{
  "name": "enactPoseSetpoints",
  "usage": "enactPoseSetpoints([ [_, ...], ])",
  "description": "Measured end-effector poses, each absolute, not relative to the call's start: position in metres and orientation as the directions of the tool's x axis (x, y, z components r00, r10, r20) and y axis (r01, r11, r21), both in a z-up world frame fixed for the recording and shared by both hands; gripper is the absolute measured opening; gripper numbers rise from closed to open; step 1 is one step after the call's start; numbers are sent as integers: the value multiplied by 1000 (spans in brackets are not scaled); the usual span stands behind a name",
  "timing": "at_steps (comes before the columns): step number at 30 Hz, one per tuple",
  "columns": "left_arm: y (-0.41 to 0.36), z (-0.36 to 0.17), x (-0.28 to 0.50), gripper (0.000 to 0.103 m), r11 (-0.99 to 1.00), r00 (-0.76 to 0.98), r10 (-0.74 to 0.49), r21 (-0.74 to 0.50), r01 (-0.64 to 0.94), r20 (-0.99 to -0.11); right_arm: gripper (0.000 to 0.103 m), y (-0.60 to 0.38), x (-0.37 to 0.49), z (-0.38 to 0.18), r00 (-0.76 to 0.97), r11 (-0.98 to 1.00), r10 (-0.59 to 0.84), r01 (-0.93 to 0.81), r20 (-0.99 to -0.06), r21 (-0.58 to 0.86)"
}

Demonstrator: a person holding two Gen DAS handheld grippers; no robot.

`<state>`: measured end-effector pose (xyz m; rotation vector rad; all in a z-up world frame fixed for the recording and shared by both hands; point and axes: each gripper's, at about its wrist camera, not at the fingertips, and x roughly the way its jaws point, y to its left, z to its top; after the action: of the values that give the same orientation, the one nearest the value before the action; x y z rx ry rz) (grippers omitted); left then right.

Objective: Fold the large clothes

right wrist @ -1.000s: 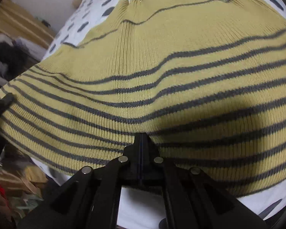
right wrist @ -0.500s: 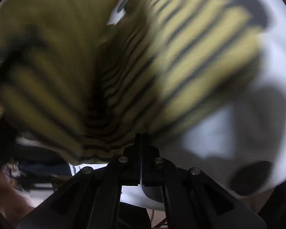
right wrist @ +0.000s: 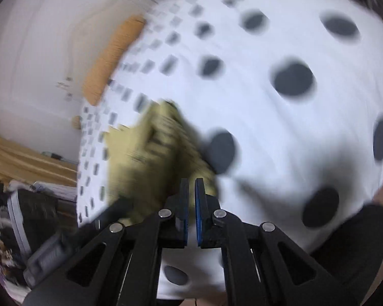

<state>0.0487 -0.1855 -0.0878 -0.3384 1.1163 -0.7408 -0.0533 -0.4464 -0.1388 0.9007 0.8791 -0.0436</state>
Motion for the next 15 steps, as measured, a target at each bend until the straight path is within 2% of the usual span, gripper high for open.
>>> enactPoseSetpoints([
  [1, -171, -81, 46, 52, 741, 279, -667, -575, 347, -691, 12, -442, -47, -124, 677, 669, 305, 348, -670, 657],
  [2, -149, -76, 45, 52, 792, 339, -609, -529, 303, -717, 36, -432, -38, -111, 688, 696, 301, 314, -660, 645],
  [3, -138, -75, 46, 52, 823, 368, -567, -497, 274, -737, 75, -421, -27, -99, 688, 729, 299, 282, -661, 624],
  [4, -118, -78, 46, 52, 860, 395, -511, -449, 243, -764, 86, -409, -15, -93, 681, 766, 295, 251, -670, 592],
  [8, -69, -104, 35, 52, 908, 356, -415, -356, 222, -837, 87, -366, 18, -85, 593, 899, 270, 128, -759, 419],
  [13, -66, -131, 8, 52, 901, 320, -398, -300, 313, -860, 83, -330, 62, -146, 393, 973, 190, 47, -900, 226],
  [14, -73, -137, 7, 53, 901, 324, -382, -271, 340, -865, 58, -327, 69, -160, 346, 981, 168, 31, -923, 190],
  [15, -83, -142, 9, 53, 900, 322, -369, -249, 359, -872, 39, -326, 74, -170, 313, 981, 176, 21, -933, 192],
])
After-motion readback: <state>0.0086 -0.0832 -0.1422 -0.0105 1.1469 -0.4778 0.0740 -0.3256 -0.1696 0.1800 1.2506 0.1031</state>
